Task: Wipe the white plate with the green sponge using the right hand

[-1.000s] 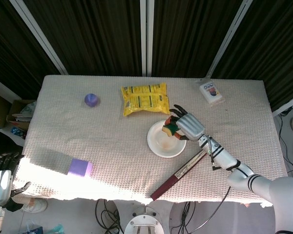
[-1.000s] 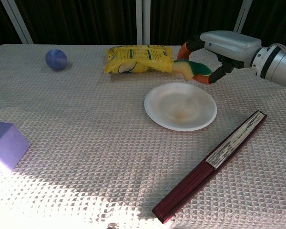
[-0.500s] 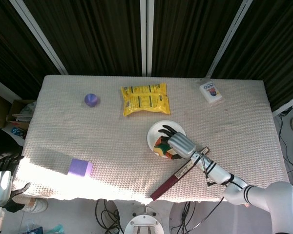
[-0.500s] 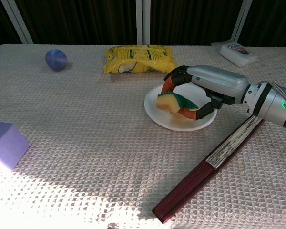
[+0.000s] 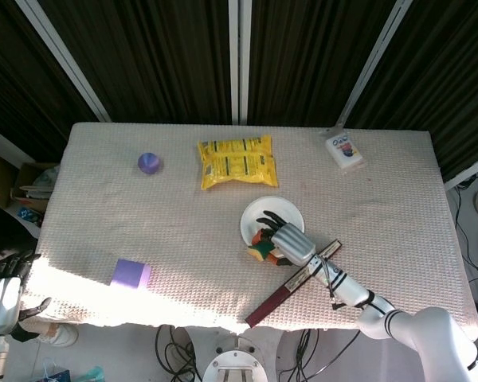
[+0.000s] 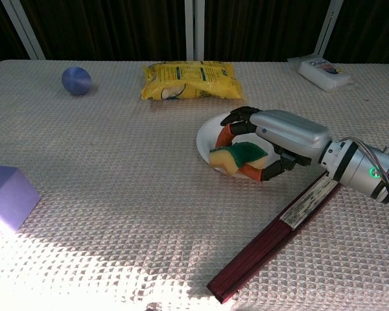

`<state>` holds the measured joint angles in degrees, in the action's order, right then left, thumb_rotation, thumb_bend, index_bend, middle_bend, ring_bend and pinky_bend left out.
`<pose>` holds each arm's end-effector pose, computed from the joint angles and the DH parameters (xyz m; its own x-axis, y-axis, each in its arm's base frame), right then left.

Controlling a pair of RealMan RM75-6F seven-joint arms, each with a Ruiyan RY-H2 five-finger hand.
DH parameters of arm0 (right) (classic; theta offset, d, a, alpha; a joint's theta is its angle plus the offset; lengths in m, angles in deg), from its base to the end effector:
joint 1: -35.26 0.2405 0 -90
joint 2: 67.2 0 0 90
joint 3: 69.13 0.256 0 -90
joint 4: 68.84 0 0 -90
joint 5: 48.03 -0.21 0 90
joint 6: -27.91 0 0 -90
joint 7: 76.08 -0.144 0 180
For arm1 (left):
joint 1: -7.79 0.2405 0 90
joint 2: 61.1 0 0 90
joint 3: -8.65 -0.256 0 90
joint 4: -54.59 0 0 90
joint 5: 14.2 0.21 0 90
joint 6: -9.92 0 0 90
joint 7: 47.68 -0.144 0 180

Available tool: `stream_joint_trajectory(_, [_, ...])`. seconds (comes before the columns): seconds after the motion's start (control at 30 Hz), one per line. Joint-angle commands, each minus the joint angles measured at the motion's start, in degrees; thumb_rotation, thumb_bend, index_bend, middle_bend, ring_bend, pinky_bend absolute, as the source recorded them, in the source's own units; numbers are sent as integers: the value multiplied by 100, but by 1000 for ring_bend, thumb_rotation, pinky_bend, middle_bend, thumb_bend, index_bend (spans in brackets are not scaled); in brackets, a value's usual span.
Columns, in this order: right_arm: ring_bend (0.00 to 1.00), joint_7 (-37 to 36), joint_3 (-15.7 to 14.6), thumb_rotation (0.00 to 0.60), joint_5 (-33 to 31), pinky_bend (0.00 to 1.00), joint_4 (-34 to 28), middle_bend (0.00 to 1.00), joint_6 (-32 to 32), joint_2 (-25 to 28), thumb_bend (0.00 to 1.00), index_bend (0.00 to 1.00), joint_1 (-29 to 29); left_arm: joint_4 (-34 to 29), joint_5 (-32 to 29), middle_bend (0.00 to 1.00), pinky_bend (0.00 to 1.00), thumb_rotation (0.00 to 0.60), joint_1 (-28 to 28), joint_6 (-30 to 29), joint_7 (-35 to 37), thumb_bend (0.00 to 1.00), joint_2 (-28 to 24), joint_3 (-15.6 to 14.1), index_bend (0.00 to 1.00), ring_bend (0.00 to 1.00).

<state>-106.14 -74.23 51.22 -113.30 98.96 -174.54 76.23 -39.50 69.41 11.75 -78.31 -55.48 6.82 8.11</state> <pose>-0.1826 -0.3129 -0.0831 0.2870 -0.3282 0.9000 -0.7518 -0.6594 -0.0008 -0.3282 0.1186 0.1365 0.4259 0.0845 0.9008 0.8852 0.1670 -0.4342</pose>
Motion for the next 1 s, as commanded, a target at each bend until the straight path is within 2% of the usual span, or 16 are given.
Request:
stream_joint_trajectory(0.03, [128, -123, -14, 600, 44, 0, 156, 401, 106, -110, 414, 558, -35, 19, 5, 137, 145, 600, 8, -12, 29, 119, 3, -3, 199, 120])
stream_joint_trajectory(0.27, [139, -191, 129, 600, 85, 0, -117, 408, 467, 36, 422, 565, -4, 71, 37, 137, 145, 600, 23, -46, 89, 119, 27, -9, 198, 121])
stream_joint_trajectory(0.4, [140, -241, 99, 600, 36, 0, -245, 408, 316, 11, 427, 566, -17, 85, 48, 137, 145, 600, 27, -44, 104, 119, 34, -19, 198, 120])
stream_joint_trajectory(0.67, [140, -382, 20, 600, -33, 0, 304, 408, 44, -315, 432, 567, -73, 102, 56, 137, 145, 600, 25, -27, 149, 119, 29, -27, 198, 120])
stream_joint_trajectory(0.87, [140, -512, 123, 600, -109, 0, 753, 409, 165, -396, 443, 568, -111, 109, 71, 137, 145, 600, 11, -18, 165, 119, 21, -23, 198, 120])
stream_joint_trajectory(1.0, [140, -638, 160, 600, -89, 0, 761, 408, 346, -379, 443, 568, -112, 97, 69, 137, 145, 600, 6, -6, 158, 119, 18, -25, 198, 120])
